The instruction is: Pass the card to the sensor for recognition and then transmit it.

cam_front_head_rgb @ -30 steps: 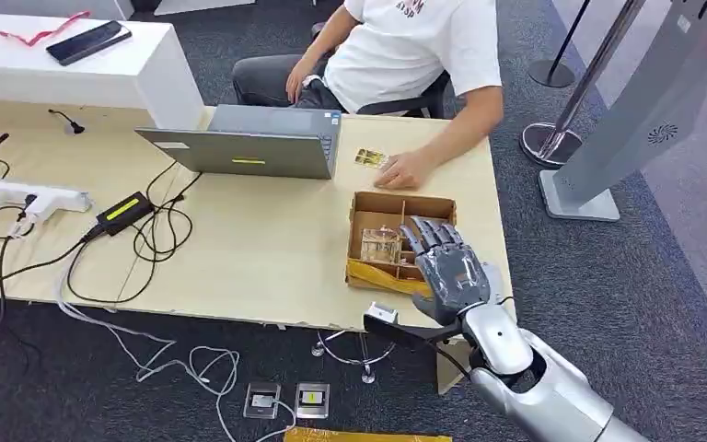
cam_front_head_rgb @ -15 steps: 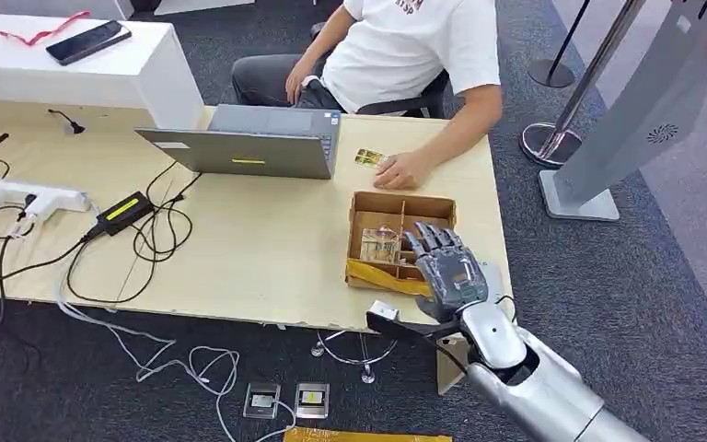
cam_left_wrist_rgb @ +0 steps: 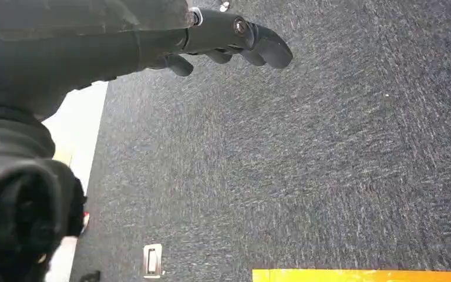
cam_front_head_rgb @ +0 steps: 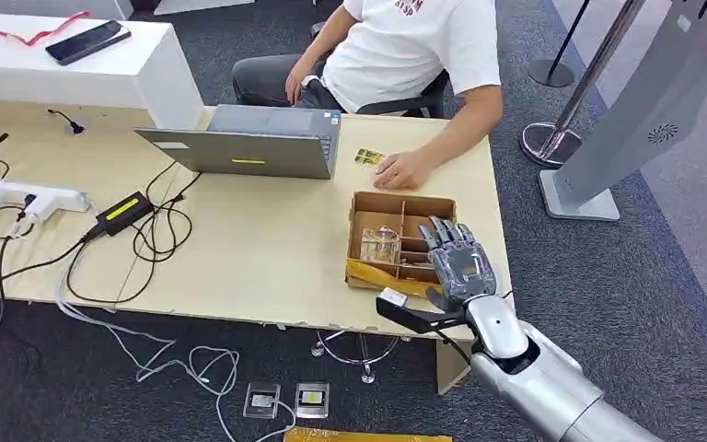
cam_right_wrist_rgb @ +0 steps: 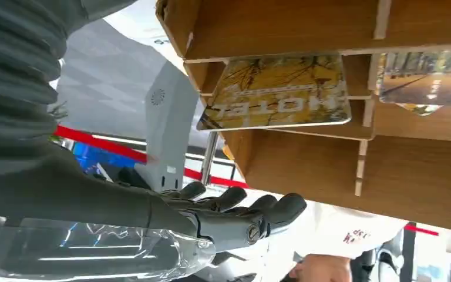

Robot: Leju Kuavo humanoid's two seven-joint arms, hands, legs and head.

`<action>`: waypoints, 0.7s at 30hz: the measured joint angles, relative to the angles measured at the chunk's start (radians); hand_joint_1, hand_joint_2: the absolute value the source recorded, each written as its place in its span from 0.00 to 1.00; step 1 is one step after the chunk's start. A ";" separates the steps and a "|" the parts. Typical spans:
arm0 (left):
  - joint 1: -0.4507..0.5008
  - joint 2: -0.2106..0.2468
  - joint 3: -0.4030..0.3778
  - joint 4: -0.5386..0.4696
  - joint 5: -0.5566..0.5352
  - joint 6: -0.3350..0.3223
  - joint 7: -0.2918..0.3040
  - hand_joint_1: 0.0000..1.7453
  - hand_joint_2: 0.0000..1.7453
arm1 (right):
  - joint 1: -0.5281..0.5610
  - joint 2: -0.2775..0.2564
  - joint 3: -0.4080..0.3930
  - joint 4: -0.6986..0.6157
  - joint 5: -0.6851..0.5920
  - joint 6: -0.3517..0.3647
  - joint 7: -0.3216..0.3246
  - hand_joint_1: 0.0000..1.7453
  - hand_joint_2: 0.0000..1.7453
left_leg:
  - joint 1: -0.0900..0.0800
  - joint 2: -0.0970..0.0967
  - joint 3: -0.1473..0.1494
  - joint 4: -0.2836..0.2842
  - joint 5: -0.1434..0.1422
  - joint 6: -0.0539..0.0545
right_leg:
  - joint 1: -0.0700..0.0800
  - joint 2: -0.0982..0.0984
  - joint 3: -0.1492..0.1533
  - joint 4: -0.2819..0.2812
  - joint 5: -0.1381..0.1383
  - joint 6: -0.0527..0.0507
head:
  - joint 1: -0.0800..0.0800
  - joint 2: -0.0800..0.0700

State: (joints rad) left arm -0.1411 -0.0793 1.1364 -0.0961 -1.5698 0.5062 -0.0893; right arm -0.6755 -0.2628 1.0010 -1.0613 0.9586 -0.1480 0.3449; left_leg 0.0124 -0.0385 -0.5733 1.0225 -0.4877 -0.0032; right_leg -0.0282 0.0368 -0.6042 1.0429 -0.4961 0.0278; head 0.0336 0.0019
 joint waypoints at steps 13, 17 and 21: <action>0.000 0.000 0.000 0.000 0.000 0.005 0.000 0.00 0.00 | -0.002 -0.001 -0.011 0.038 -0.014 -0.023 0.014 0.00 1.00 | 0.000 0.000 0.000 0.000 0.000 0.000 | 0.000 0.000 0.000 0.000 0.000 0.000 | 0.000 0.000; 0.000 0.000 0.000 0.000 0.000 0.008 0.000 0.00 0.00 | -0.002 0.000 -0.013 0.047 -0.018 -0.030 0.002 0.00 1.00 | 0.000 0.000 0.000 0.000 0.000 0.000 | 0.000 0.000 0.000 0.000 0.000 0.000 | 0.000 0.000; 0.000 0.000 0.000 0.000 0.000 0.008 0.000 0.00 0.00 | -0.002 0.003 -0.015 0.054 -0.060 -0.047 -0.053 0.00 1.00 | 0.000 0.000 0.000 0.000 0.000 0.000 | 0.000 0.000 0.000 0.000 0.000 0.000 | 0.000 0.000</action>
State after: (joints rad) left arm -0.1411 -0.0793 1.1368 -0.0961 -1.5701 0.5142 -0.0896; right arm -0.6770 -0.2602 0.9857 -1.0075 0.8984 -0.1945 0.2919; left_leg 0.0125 -0.0385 -0.5732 1.0225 -0.4877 -0.0032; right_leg -0.0282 0.0368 -0.6041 1.0429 -0.4961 0.0278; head 0.0336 0.0019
